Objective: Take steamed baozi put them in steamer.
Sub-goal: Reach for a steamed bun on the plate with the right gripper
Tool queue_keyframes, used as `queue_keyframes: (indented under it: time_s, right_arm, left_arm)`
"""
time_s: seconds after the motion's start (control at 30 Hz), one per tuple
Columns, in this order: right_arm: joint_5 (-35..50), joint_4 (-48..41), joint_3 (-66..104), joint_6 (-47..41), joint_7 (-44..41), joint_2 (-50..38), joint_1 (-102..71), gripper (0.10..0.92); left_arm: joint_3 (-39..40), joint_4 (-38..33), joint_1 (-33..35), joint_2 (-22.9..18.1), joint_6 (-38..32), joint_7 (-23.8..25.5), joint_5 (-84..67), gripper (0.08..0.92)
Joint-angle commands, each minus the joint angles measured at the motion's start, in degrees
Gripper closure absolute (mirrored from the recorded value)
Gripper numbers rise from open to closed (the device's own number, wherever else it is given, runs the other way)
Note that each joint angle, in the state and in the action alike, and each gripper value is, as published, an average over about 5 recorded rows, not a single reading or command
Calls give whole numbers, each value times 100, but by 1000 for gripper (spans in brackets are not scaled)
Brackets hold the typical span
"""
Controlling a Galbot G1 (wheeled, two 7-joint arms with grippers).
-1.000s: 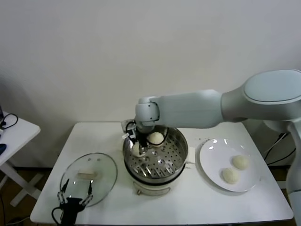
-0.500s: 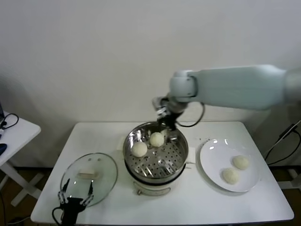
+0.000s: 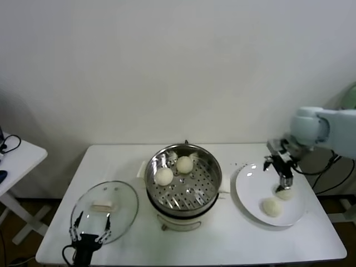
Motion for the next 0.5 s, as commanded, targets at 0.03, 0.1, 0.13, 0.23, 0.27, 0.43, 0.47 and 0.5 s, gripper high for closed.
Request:
queue_keyframes:
  time_s: [0.03,0.1,0.13,0.23,0.27,0.43,0.47,0.5]
  right_arm:
    - [-1381,-654,2080,108,114,-957,-2902,203]
    - [-1497,-806,2410,108,173,-887,-3245,203]
    - [-1530,-858,2503,109,217,-856,-3340,203]
    - [-1596,-1018,2833,99,380,-766,-3654,203]
    - [-1609,-1068,2959,92,426,-736,-3772,203]
    - [-1611,-1152,3349,3,483,-661,-4164,203]
    - [-1611,-1130,3361,-13,479,-673,-4194,203]
    - [-1617,-1112,3378,-24,476,-689,-4227,203]
  left_arm:
    - [8,31,3,-34,11,-3,48,177]
    - [9,29,22,-47,21,-3,63,177]
    - [5,26,34,-48,24,-3,66,177]
    - [-21,39,50,-43,18,-9,70,177]
    - [-26,45,50,-43,16,-12,73,177]
    - [-3,37,75,-54,16,-11,98,177]
    - [0,33,85,-54,16,-9,102,177]
    - [0,31,92,-53,16,-8,106,177]
